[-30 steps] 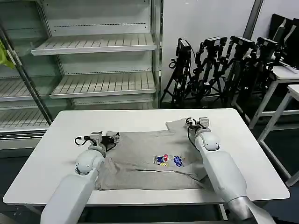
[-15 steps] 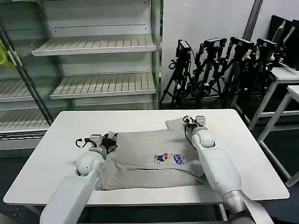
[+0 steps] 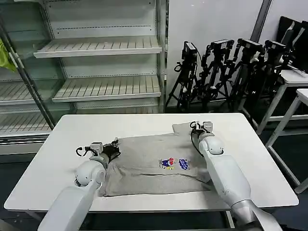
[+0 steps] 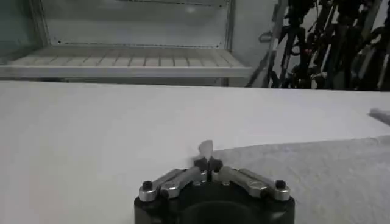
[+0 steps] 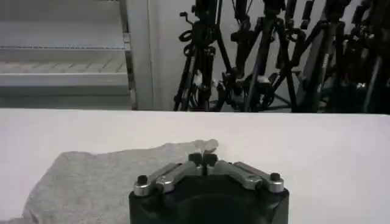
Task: Fold and organize the clothes.
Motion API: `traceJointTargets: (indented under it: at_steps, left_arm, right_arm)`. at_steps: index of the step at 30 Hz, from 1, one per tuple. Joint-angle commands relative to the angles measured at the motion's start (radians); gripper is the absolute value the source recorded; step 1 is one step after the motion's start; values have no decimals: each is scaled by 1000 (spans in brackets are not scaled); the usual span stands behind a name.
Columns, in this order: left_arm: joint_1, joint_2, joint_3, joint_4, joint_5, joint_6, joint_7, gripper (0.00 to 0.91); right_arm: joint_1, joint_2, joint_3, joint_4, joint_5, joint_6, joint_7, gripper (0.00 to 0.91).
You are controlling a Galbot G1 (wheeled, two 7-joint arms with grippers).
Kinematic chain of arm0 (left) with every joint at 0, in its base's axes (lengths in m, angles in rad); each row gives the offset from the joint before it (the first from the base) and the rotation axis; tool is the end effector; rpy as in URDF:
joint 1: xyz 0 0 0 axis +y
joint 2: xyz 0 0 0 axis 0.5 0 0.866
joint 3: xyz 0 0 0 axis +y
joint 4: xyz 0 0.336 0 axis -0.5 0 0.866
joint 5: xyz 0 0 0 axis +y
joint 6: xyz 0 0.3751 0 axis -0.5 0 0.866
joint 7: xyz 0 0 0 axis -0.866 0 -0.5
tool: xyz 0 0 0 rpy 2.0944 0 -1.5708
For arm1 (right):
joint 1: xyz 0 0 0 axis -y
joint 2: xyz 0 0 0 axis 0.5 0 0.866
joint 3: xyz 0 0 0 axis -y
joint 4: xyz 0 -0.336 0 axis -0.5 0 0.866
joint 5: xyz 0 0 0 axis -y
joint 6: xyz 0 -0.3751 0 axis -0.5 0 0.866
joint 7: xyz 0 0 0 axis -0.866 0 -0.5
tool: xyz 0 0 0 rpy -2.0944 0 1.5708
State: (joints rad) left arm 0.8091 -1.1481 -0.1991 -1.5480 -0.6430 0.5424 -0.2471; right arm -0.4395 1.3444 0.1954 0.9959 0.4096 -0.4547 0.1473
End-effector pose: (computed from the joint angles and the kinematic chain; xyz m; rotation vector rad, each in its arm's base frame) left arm 0.4311 0.0323 -0.2692 -0.1227 -2.6465 0.0492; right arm 0.5581 -0.0223 -0.2805 0.0054 -2.6544 0.0383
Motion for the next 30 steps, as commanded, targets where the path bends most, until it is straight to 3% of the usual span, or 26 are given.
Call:
traceJointTargets:
  at_steps: [1,5,14,30]
  left_arm:
    - [22,1,-5,-35,-4,-88,3,50]
    - [32,10,-17,-83,-6,-112,1,50]
    - [70,35,-47,-174,17,-168,-5,50]
    - [308,126,-143,-406,65,-135,31,50]
  right_arm:
    - [-27,-11,-2,100,47,232,46,0]
    - [-50,-34,-6,196,50,265,39,0]
    - [-136,-101,-1,394,77,243,37,0]
    - [-575,-282,181,861,80,209,18,0]
